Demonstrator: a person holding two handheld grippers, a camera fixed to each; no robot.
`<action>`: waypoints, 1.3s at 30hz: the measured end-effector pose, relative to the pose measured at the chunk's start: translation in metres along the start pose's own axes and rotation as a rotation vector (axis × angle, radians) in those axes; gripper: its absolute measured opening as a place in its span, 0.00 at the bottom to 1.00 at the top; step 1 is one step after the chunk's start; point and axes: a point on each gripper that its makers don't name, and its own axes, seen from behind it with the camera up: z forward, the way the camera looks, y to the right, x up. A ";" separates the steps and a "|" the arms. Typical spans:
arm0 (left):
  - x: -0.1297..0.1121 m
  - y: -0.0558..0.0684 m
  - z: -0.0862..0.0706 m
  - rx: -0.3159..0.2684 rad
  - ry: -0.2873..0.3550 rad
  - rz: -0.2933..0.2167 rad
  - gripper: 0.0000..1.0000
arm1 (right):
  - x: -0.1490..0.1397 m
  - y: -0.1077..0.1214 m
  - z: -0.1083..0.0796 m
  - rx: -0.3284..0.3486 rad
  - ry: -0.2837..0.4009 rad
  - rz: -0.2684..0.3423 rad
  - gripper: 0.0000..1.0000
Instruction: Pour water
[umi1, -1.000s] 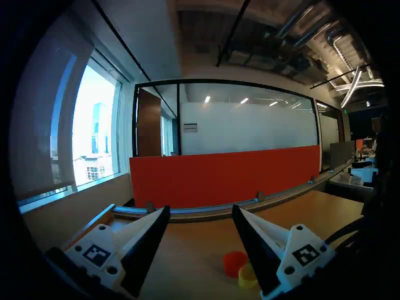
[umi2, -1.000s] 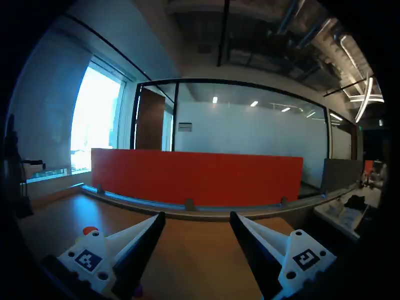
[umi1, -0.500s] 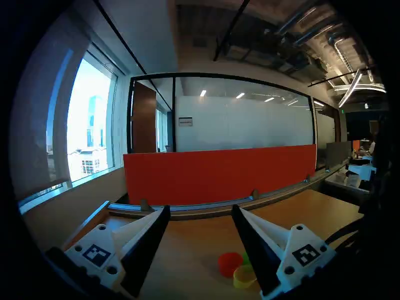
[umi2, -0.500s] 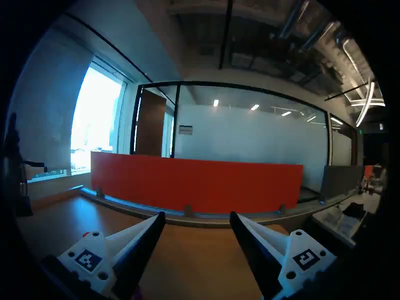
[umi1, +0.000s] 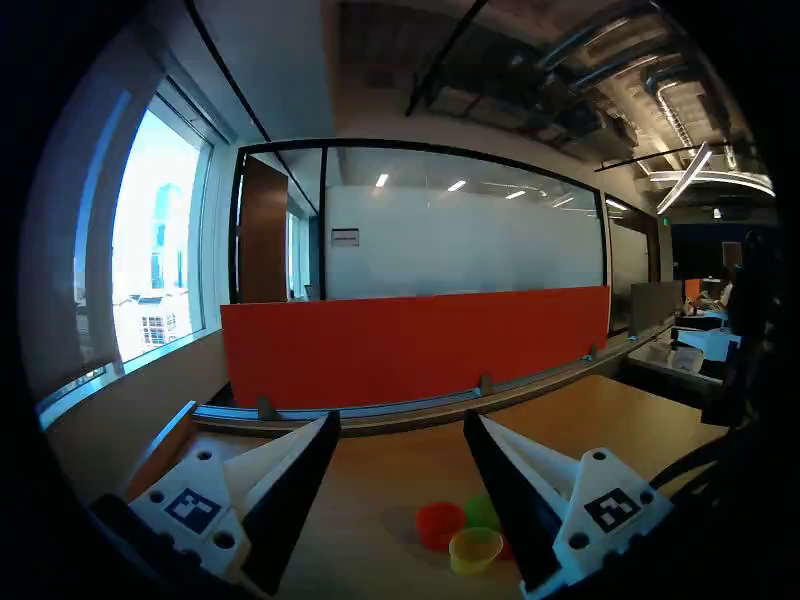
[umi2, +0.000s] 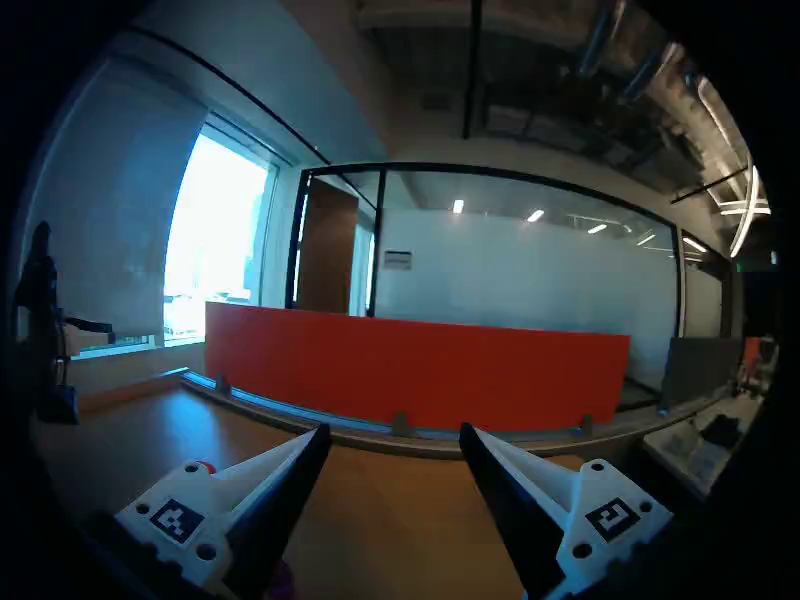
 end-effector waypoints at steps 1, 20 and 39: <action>-0.001 0.003 0.000 -0.013 -0.001 -0.002 0.91 | 0.001 -0.003 0.000 0.015 0.001 0.003 1.00; 0.003 0.043 0.006 -0.208 -0.005 -0.096 0.91 | 0.015 -0.047 -0.004 0.233 -0.007 0.054 1.00; 0.005 0.046 0.006 -0.237 -0.012 -0.059 0.91 | 0.013 -0.061 0.000 0.283 -0.027 0.032 1.00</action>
